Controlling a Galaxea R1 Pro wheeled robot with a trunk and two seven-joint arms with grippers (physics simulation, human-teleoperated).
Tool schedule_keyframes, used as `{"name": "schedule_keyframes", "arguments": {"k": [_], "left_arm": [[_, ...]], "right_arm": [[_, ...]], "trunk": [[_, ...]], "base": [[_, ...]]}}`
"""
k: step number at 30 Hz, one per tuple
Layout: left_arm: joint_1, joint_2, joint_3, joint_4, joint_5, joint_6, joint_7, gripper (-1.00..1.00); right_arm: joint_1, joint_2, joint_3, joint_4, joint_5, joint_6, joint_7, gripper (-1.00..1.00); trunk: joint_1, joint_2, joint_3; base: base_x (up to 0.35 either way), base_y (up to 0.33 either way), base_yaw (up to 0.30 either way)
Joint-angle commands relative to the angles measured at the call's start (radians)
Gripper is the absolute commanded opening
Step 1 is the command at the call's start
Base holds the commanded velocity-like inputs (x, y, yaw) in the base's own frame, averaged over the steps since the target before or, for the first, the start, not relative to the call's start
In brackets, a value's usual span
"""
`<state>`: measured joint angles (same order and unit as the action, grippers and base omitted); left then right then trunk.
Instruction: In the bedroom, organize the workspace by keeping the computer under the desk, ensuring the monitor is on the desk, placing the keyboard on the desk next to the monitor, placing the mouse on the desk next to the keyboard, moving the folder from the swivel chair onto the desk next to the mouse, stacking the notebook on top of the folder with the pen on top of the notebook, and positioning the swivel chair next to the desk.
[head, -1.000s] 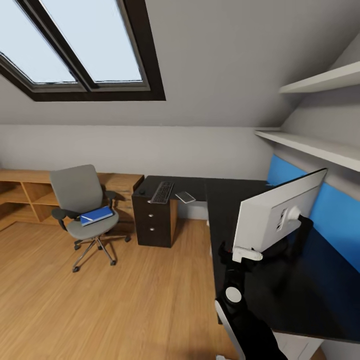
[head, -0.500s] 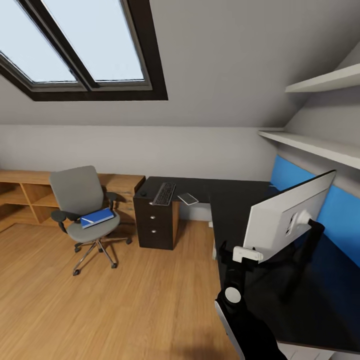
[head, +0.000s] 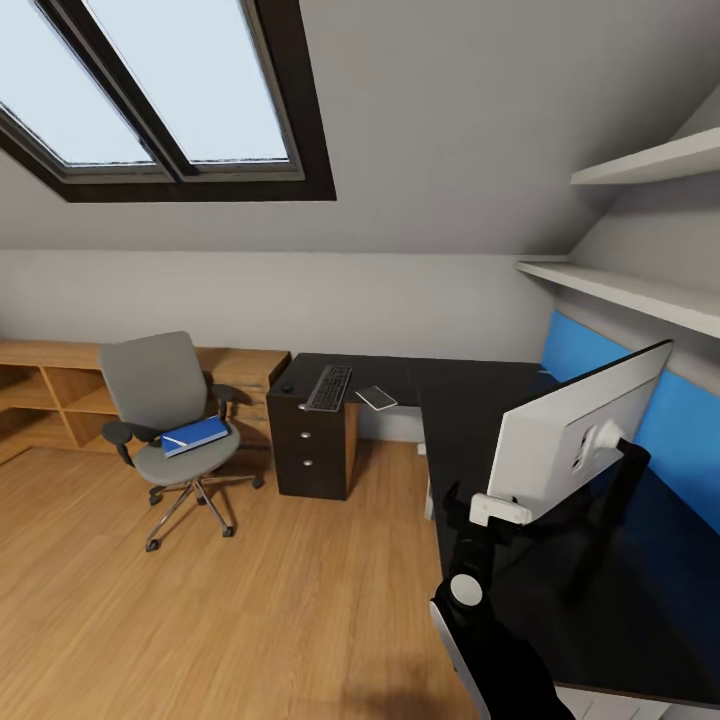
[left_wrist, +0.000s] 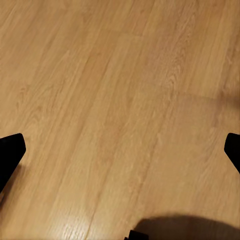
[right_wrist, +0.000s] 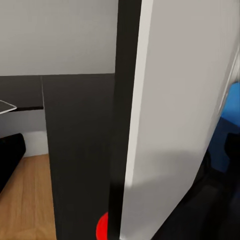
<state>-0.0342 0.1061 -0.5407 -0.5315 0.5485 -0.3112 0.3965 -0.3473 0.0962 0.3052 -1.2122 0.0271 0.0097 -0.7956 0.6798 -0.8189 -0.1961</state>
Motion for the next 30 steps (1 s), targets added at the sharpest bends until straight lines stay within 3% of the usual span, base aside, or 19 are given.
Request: {"name": "schedule_keyframes", "arguments": {"k": [1,23,30], "left_arm": [[-0.001,0.001,-0.008,-0.001,0.008,-0.004,0.007,1.00],[-0.001,-0.006,-0.008,0.001,0.007,-0.005,0.007,1.00],[-0.001,-0.007,-0.009,0.007,0.007,-0.005,0.007,1.00]], "right_arm": [[-0.001,0.000,0.001,0.001,0.003,0.001,-0.005,1.00],[-0.001,-0.001,-0.015,0.009,-0.002,0.003,-0.050,1.00],[-0.001,-0.002,-0.072,0.021,-0.002,0.004,-0.045,1.00]], "trunk": [[0.000,-0.001,-0.001],[0.000,-0.001,-0.001],[0.000,-0.001,-0.001]], "base": [[0.000,0.000,0.000],[0.093,0.000,0.000],[0.019,0.000,0.000]]}}
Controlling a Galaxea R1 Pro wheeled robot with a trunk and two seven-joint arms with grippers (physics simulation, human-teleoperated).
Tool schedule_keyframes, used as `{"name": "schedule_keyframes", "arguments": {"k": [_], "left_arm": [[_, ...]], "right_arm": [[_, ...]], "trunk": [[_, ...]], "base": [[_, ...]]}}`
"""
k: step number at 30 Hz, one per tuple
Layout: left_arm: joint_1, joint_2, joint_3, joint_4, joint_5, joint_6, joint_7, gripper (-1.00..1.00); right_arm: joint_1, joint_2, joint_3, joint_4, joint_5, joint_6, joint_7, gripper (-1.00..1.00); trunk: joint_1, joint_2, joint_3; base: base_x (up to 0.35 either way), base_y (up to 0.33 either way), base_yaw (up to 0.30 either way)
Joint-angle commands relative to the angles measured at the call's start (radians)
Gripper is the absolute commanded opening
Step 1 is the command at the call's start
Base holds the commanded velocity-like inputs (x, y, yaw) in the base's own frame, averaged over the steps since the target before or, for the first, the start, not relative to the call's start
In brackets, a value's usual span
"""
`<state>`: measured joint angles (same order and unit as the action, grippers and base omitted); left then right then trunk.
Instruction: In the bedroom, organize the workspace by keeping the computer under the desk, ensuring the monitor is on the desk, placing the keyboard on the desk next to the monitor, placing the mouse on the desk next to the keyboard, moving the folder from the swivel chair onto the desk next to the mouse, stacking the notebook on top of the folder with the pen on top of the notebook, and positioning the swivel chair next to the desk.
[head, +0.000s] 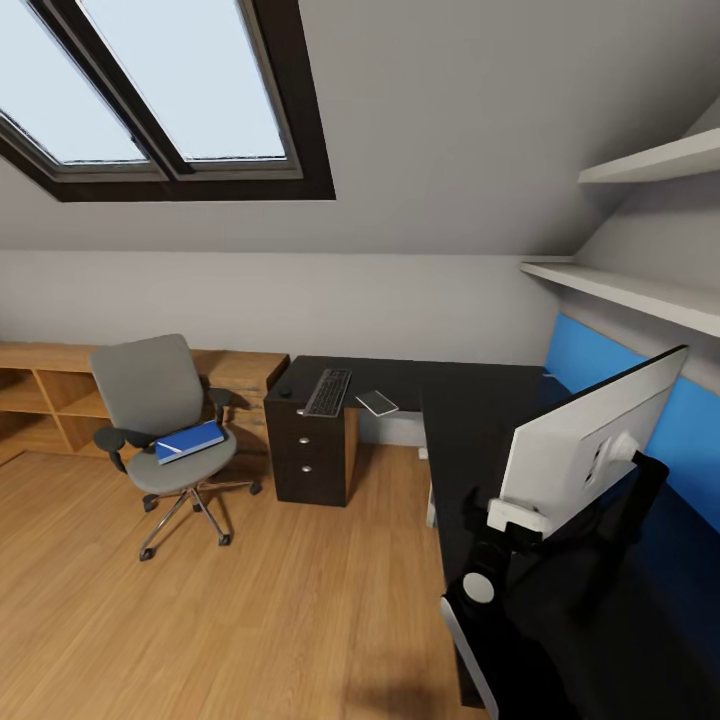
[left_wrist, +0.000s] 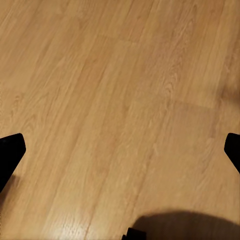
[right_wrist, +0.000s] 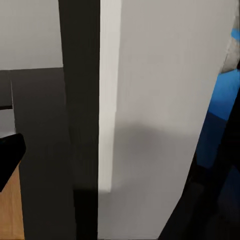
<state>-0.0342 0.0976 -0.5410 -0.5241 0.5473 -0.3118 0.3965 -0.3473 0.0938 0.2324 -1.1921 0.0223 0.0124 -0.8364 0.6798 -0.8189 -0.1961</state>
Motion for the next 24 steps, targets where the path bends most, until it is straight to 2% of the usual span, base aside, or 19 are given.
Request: {"name": "schedule_keyframes", "arguments": {"k": [1,10,24], "left_arm": [[-0.001,0.001,-0.008,-0.001,0.008,-0.004,0.007,1.00],[-0.001,-0.008,-0.010,0.012,0.006,-0.004,0.007,1.00],[-0.001,-0.012,-0.010,0.013,0.006,-0.004,0.007,1.00]], "right_arm": [[-0.001,0.000,-0.002,0.001,0.002,0.001,-0.004,1.00],[-0.002,-0.007,-0.040,0.005,0.001,0.001,-0.002,1.00],[-0.002,-0.011,-0.048,0.005,0.001,0.001,-0.001,1.00]], "trunk": [[0.000,-0.001,-0.001],[0.000,-0.001,-0.001],[0.000,-0.001,-0.001]], "base": [[0.003,0.000,0.000],[0.001,0.000,0.000],[0.000,0.000,0.000]]}}
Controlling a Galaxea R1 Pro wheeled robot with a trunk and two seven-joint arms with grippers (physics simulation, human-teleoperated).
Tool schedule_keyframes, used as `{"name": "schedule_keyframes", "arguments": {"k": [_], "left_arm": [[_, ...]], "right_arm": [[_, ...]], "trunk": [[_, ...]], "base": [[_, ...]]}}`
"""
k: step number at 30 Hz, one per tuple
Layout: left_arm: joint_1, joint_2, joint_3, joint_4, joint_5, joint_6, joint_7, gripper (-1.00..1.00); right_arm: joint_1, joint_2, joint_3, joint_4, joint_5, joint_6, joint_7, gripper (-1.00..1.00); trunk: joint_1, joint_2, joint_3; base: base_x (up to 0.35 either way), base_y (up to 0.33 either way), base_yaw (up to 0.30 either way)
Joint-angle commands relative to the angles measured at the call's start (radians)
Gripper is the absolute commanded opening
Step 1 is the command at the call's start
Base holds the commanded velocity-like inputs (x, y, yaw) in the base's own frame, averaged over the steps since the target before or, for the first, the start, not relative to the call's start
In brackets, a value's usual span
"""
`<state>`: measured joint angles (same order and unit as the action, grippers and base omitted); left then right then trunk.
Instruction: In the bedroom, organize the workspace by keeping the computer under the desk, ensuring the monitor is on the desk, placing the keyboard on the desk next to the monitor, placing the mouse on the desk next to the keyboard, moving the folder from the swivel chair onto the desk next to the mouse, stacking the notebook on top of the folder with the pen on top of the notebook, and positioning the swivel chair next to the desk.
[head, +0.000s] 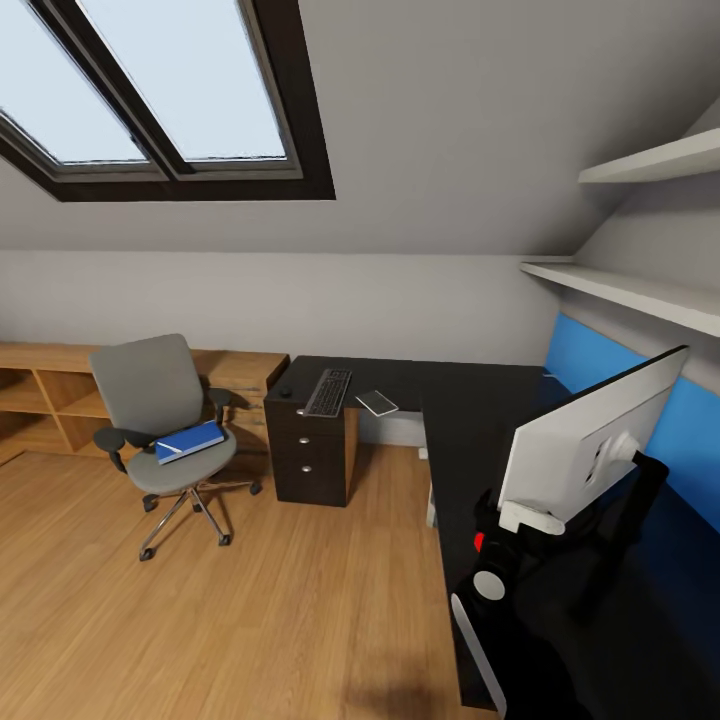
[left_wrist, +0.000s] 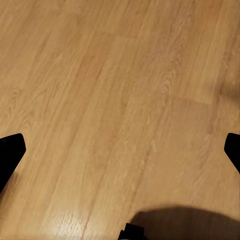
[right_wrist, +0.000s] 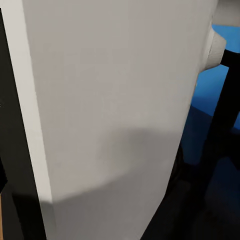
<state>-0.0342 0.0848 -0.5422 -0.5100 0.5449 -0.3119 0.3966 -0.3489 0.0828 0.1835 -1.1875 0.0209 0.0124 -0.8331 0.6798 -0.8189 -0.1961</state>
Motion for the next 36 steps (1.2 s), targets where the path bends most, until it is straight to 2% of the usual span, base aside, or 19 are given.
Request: {"name": "schedule_keyframes", "arguments": {"k": [1,27,36], "left_arm": [[-0.001,0.001,-0.008,-0.001,0.008,-0.004,0.007,1.00],[-0.001,-0.003,-0.008,0.001,0.007,-0.005,0.007,1.00],[-0.001,-0.003,-0.008,0.001,0.007,-0.004,0.007,1.00]], "right_arm": [[-0.001,0.000,0.001,0.000,0.002,0.001,-0.004,1.00],[-0.001,0.002,0.002,0.011,0.003,0.000,-0.004,1.00],[-0.001,0.002,0.002,0.016,0.002,0.000,-0.004,1.00]], "trunk": [[0.000,-0.001,-0.001],[0.000,-0.001,-0.001],[0.000,-0.001,-0.001]], "base": [[0.000,0.000,0.000],[-0.127,-0.078,0.000],[-0.058,-0.284,0.000]]}}
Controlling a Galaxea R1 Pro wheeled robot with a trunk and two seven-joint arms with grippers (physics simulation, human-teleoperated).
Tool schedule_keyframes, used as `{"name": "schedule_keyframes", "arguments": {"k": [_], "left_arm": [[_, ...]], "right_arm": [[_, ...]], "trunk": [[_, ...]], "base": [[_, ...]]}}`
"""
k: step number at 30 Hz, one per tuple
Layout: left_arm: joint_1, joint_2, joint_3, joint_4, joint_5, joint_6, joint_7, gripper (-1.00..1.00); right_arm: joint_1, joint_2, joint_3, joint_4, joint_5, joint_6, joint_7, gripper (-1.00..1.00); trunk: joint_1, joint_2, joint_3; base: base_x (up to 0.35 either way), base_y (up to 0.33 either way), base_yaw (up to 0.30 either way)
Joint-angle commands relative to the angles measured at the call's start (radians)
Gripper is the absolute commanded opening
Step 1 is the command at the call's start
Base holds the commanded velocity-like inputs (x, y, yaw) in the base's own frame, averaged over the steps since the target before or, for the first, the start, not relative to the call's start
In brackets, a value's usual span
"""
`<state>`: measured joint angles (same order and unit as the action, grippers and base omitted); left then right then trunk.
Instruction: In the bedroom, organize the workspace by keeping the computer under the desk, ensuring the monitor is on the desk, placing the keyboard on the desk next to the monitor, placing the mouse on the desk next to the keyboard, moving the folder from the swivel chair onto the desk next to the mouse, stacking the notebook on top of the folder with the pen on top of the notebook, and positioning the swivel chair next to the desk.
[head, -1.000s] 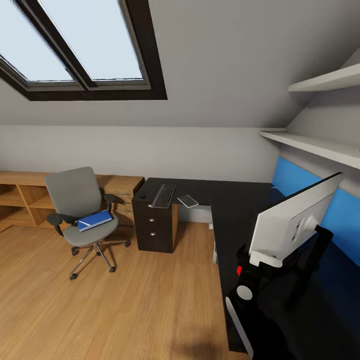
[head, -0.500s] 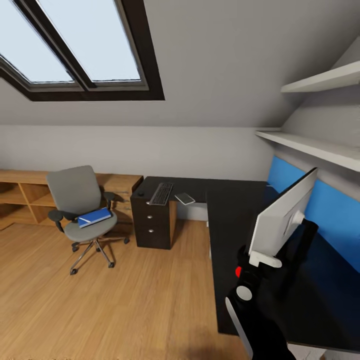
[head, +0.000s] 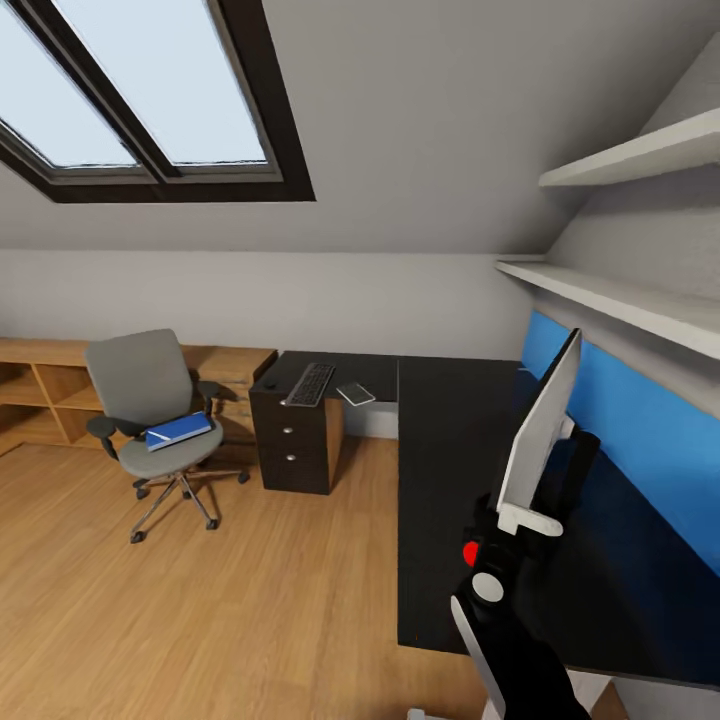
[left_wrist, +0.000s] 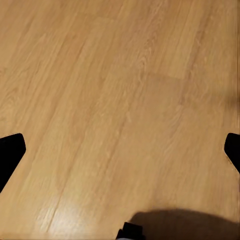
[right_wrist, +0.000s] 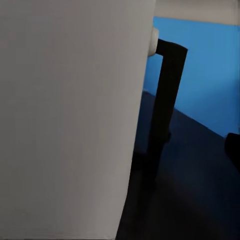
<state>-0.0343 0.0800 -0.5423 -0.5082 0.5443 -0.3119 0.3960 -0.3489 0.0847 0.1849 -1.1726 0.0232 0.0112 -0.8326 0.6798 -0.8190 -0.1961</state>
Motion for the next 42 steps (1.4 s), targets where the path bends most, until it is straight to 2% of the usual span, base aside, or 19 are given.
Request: {"name": "schedule_keyframes", "arguments": {"k": [1,12,18,28,37,42], "left_arm": [[-0.001,0.001,-0.008,-0.001,0.008,-0.004,0.007,1.00],[-0.001,0.001,-0.007,-0.001,0.009,-0.005,0.007,1.00],[-0.001,0.001,-0.007,-0.001,0.010,-0.005,0.007,1.00],[-0.001,0.001,-0.007,-0.001,0.009,-0.006,0.007,1.00],[-0.001,0.001,-0.007,-0.001,0.009,-0.006,0.007,1.00],[-0.001,0.001,-0.007,-0.001,0.009,-0.006,0.007,1.00]], "right_arm": [[-0.001,0.000,0.001,0.001,0.000,0.001,-0.005,1.00],[-0.001,0.000,0.001,0.002,0.000,0.001,-0.005,1.00],[-0.001,0.000,0.001,0.002,0.000,0.001,-0.005,1.00],[-0.001,0.001,0.002,0.002,0.000,0.001,-0.005,1.00],[-0.001,0.000,0.002,0.002,0.000,0.001,-0.005,1.00],[-0.001,0.001,0.003,0.002,0.000,0.001,-0.005,1.00]], "trunk": [[0.000,-0.001,-0.001],[0.000,-0.001,-0.001],[0.000,-0.001,-0.001],[0.000,-0.001,-0.001],[0.000,-0.001,-0.001],[0.000,-0.001,-0.001]], "base": [[-0.002,-0.343,0.000],[0.000,-0.316,0.000],[-0.061,-0.072,0.000],[-0.264,-0.045,0.000],[-0.033,-0.268,0.000],[-0.001,-0.086,0.000]]}}
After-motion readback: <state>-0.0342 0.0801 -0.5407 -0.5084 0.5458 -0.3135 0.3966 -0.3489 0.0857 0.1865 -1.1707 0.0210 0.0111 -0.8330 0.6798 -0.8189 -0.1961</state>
